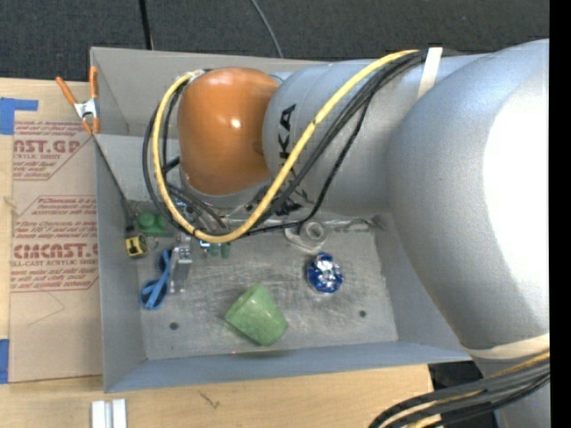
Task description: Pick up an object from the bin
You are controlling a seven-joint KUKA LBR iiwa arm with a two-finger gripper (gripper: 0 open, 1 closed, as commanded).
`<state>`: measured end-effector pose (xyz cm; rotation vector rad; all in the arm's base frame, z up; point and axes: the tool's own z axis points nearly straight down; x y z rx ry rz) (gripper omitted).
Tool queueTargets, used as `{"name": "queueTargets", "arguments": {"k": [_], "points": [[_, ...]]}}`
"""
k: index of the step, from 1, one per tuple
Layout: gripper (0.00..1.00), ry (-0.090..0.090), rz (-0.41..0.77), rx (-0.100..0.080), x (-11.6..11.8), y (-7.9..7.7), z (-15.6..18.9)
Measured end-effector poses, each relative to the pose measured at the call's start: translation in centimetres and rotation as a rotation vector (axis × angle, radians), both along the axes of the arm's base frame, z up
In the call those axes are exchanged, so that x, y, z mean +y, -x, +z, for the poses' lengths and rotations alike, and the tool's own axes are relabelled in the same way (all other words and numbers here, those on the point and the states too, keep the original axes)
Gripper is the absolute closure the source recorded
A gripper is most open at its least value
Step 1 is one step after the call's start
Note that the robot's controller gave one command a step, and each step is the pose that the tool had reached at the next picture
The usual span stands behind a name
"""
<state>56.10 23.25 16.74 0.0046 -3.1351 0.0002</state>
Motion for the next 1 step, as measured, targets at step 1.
{"name": "queueTargets", "arguments": {"k": [1], "points": [[0.0,-0.006,0.258,-0.019,-0.23,0.08,-9.44]]}}
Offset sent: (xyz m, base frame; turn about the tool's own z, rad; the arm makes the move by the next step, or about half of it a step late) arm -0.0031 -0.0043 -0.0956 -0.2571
